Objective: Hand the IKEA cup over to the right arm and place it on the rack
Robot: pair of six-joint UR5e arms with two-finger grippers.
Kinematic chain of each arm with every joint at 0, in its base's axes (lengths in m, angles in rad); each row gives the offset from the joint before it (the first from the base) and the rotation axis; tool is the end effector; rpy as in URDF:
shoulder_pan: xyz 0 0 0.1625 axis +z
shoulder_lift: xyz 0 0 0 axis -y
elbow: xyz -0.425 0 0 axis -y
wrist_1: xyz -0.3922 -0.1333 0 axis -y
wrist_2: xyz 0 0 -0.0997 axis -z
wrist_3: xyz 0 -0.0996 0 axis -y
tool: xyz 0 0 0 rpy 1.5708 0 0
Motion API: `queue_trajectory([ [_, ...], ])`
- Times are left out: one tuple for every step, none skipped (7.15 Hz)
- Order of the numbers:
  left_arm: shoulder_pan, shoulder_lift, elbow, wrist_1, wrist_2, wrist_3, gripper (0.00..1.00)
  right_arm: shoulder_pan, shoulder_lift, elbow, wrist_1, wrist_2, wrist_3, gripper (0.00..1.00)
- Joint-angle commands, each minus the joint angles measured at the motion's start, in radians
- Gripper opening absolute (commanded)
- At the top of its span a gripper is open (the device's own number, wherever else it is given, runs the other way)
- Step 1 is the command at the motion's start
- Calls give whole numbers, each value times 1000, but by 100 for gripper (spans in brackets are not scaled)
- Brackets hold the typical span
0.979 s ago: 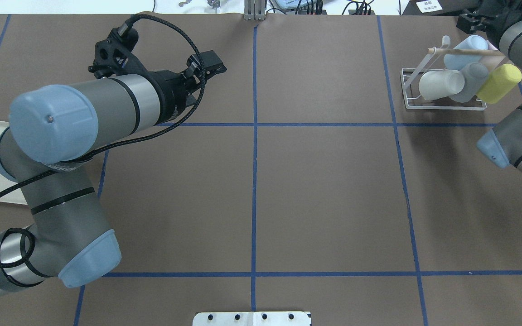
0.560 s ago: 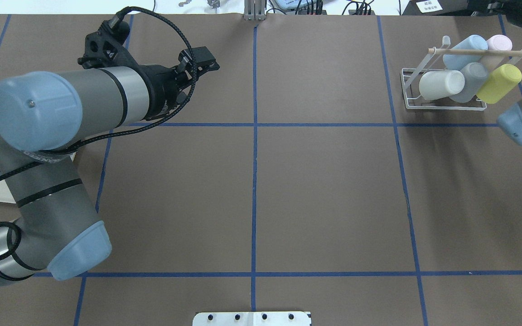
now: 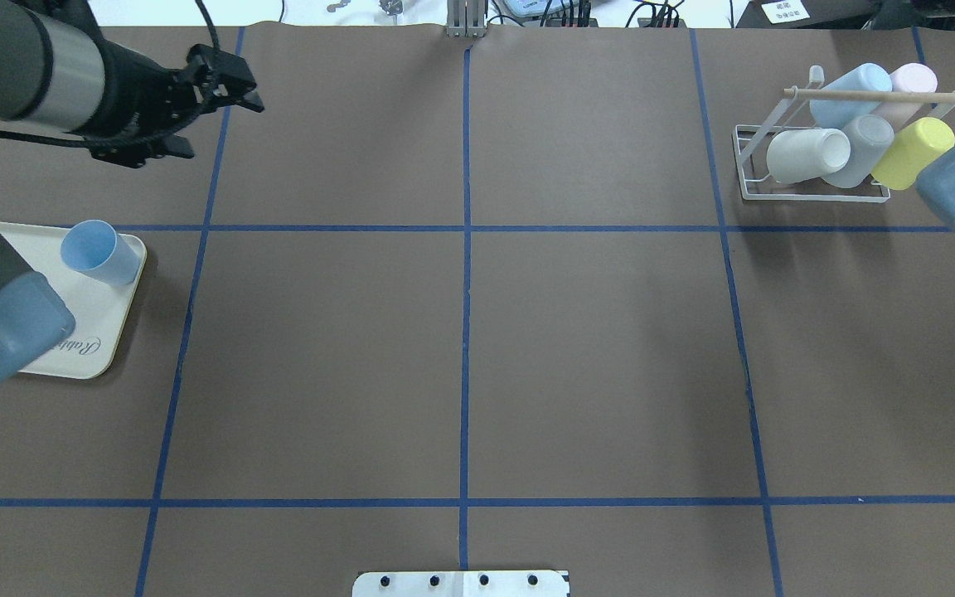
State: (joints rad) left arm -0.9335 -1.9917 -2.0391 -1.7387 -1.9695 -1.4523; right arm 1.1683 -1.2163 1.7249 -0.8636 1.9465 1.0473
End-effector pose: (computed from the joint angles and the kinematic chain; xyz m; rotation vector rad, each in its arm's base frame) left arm 0.2510 -0.4981 0.2041 0.2138 1.0944 -0.5197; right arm -0.1506 -0.6006 0.3088 0.6833 -1.0447 0.3312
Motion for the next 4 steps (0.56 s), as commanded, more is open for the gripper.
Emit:
queue_trajectory([
  [-184, 74, 29, 136, -229, 323, 100, -125, 49, 82, -5, 51, 257, 100],
  [-233, 76, 83, 190, -294, 458, 100, -191, 88, 93, 0, 49, 372, 100],
  [-260, 77, 164, 203, -339, 569, 100, -238, 122, 93, 5, 46, 464, 100],
  [-264, 91, 237, 202, -363, 658, 100, -271, 136, 94, 6, 43, 532, 100],
])
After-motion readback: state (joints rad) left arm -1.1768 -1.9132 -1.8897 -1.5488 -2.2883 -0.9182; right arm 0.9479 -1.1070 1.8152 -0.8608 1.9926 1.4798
